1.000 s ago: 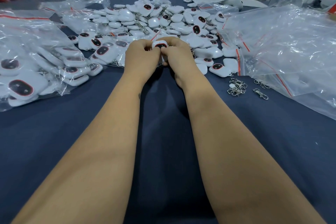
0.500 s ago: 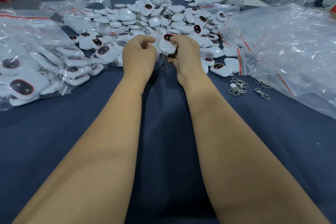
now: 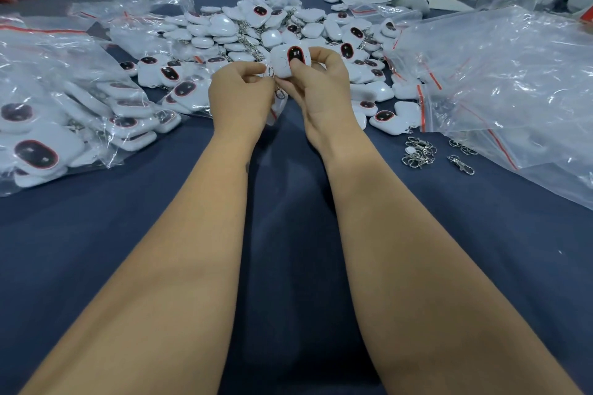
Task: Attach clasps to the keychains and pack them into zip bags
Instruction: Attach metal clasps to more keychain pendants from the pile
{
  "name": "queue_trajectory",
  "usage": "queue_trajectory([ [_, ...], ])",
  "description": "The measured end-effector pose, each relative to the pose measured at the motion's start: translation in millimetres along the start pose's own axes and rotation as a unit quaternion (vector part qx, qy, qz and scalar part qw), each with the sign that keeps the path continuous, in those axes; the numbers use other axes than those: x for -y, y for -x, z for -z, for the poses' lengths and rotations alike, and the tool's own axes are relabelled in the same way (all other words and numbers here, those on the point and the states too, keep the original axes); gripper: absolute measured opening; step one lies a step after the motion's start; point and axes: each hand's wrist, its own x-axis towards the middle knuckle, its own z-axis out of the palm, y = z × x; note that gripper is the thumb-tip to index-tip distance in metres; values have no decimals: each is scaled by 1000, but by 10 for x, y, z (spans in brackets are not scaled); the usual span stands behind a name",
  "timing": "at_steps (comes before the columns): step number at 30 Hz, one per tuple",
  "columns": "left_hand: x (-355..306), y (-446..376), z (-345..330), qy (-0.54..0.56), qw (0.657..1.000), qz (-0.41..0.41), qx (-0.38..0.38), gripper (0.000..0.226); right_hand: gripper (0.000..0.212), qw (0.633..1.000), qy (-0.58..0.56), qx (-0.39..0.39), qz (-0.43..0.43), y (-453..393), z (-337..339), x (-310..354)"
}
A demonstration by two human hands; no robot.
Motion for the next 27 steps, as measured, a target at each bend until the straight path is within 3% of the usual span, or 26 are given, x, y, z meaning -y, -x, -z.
queue_trajectory([
  [5,-24,22,-9,11,1000,-5,-6,29,15,1000,-25,-9,2,-17,-10,-9],
  [9,-87,73,7,8,997,-54,-47,30,16,989,141,-30,43,-8,17,-48],
  [12,-154,139,22,10,992,-110,-67,26,15,950,295,-25,97,6,48,-88],
  [16,-213,191,22,31,985,-152,-74,20,17,868,466,-8,168,-12,35,-142],
  [19,-214,179,31,39,981,-162,-96,18,24,896,424,52,123,2,21,-136],
  [21,-203,172,32,41,984,-148,-90,17,25,923,368,52,100,30,21,-110],
  [24,-179,187,11,10,991,-130,-38,19,25,953,288,45,78,78,32,-76],
  [27,-119,176,-16,-48,994,-92,39,21,25,947,312,16,69,86,43,-52],
])
